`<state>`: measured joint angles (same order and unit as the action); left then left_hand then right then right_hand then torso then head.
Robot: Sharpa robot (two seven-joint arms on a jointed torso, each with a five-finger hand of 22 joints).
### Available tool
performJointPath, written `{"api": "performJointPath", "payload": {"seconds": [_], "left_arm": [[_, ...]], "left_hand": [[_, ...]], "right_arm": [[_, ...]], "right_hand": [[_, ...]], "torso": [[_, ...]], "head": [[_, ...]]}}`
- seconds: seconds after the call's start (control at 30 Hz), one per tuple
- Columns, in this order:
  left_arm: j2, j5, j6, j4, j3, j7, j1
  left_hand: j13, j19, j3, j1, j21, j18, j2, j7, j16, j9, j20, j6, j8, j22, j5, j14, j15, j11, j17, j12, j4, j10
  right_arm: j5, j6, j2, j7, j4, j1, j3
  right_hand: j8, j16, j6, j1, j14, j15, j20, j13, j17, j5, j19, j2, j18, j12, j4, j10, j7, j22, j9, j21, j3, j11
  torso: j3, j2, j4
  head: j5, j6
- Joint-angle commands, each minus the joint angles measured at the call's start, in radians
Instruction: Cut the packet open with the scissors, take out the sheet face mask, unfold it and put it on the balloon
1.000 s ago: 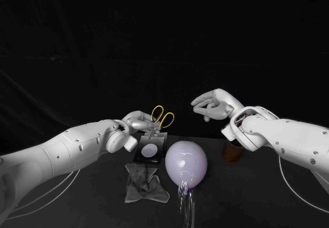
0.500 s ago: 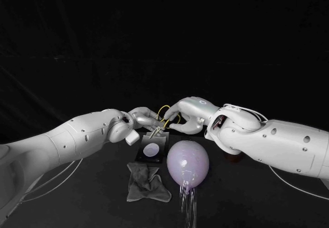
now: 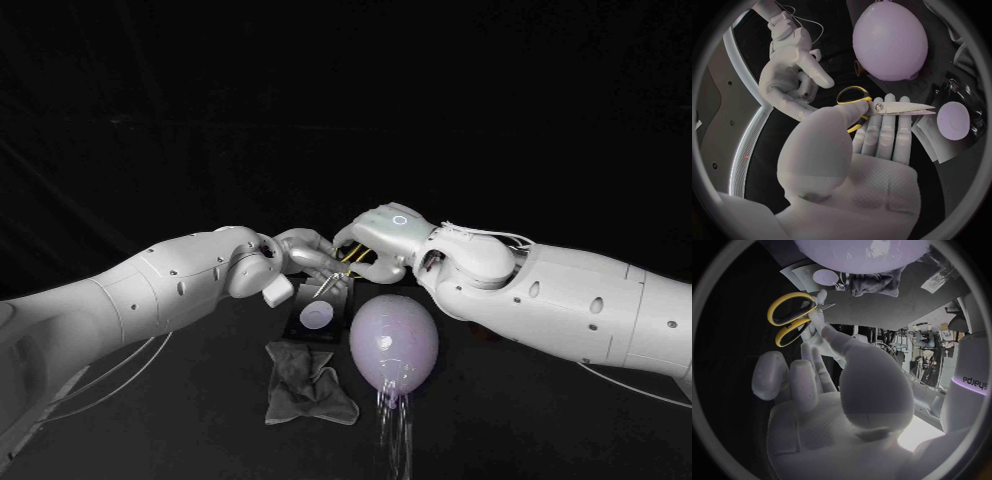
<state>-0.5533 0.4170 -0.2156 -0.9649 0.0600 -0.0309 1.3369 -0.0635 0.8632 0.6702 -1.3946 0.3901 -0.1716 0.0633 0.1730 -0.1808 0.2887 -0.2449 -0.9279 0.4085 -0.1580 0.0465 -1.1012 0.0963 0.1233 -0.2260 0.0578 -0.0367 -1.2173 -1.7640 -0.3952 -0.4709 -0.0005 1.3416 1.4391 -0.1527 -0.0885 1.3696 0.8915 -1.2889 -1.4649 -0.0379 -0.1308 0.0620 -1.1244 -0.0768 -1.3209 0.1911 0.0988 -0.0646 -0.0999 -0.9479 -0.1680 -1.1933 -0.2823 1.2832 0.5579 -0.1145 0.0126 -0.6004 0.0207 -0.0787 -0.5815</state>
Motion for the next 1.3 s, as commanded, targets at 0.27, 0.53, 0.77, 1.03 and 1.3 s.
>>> {"api": "performJointPath", "payload": {"seconds": [0.27,0.53,0.77,1.03,1.3], "left_arm": [[-0.003,-0.009,-0.042,-0.019,-0.001,-0.015,0.006],[-0.002,-0.009,-0.052,-0.013,-0.001,-0.015,0.009],[-0.004,-0.009,-0.066,-0.019,-0.001,-0.016,0.01],[-0.013,-0.012,-0.09,-0.058,-0.001,-0.016,0.013],[-0.02,-0.042,-0.09,-0.096,-0.001,-0.012,0.028]], "left_hand": [[-0.002,-0.002,-0.003,-0.003,0.005,-0.008,-0.011,0.003,-0.004,0.154,0.007,0.0,0.002,-0.002,0.003,-0.006,-0.001,-0.001,-0.002,0.007,0.003,-0.009],[-0.002,-0.003,-0.003,-0.003,0.007,-0.008,-0.011,0.003,-0.004,0.155,0.007,0.0,0.002,-0.003,0.003,-0.006,-0.001,-0.001,-0.003,0.007,0.004,-0.01],[-0.002,-0.003,-0.003,-0.003,0.008,-0.008,-0.011,0.003,-0.004,0.155,0.007,0.0,0.002,-0.003,0.003,-0.006,-0.001,-0.001,-0.003,0.007,0.004,-0.01],[-0.002,-0.003,-0.004,-0.002,0.01,-0.008,-0.012,0.003,-0.004,0.156,0.007,0.0,0.003,-0.005,0.003,-0.006,-0.001,-0.001,-0.003,0.007,0.004,-0.011],[-0.002,-0.004,-0.005,-0.001,0.012,-0.007,-0.014,0.002,-0.005,0.157,0.008,0.001,0.003,-0.006,0.003,-0.007,-0.001,-0.001,-0.005,0.007,0.004,-0.012]], "right_arm": [[-0.11,0.098,0.016,-0.081,-0.032,-0.004,-0.003],[-0.117,0.174,0.022,-0.111,-0.044,-0.008,-0.005],[-0.122,0.185,0.026,-0.126,-0.065,-0.009,-0.006],[-0.134,0.19,0.044,-0.136,-0.098,-0.011,-0.007],[-0.133,0.208,0.06,-0.127,-0.116,-0.018,-0.01]], "right_hand": [[0.008,0.03,-0.011,-0.014,-0.041,0.019,0.014,0.0,-0.048,0.008,-0.021,-0.009,-0.014,0.003,0.002,0.036,0.011,-0.042,0.002,0.025,-0.024,0.012],[-0.002,0.044,0.009,-0.014,-0.045,0.022,0.02,0.004,-0.064,0.012,-0.034,-0.017,-0.018,-0.008,0.004,-0.007,0.013,-0.06,-0.002,0.037,-0.031,0.017],[-0.005,0.046,0.016,-0.013,-0.045,0.02,0.02,0.005,-0.064,0.014,-0.037,-0.019,-0.019,-0.012,0.006,-0.027,0.013,-0.064,-0.003,0.039,-0.032,0.017],[-0.006,0.048,0.019,-0.021,-0.044,0.017,0.019,0.003,-0.066,0.012,-0.04,-0.025,-0.021,-0.006,0.002,-0.028,0.009,-0.069,-0.003,0.042,-0.025,0.013],[-0.013,0.051,0.036,-0.016,-0.043,0.013,0.014,0.004,-0.065,0.018,-0.042,-0.03,-0.021,-0.013,0.007,-0.07,0.009,-0.074,-0.006,0.044,-0.015,0.012]], "torso": [[-0.0006,0.002,-0.0027],[-0.0017,0.002,-0.0037],[-0.0021,0.002,-0.0037],[-0.0013,0.002,-0.0033],[-0.0016,0.003,-0.002]], "head": [[0.001,-0.005],[0.001,-0.005],[0.004,-0.004],[0.008,-0.004],[0.014,-0.003]]}}
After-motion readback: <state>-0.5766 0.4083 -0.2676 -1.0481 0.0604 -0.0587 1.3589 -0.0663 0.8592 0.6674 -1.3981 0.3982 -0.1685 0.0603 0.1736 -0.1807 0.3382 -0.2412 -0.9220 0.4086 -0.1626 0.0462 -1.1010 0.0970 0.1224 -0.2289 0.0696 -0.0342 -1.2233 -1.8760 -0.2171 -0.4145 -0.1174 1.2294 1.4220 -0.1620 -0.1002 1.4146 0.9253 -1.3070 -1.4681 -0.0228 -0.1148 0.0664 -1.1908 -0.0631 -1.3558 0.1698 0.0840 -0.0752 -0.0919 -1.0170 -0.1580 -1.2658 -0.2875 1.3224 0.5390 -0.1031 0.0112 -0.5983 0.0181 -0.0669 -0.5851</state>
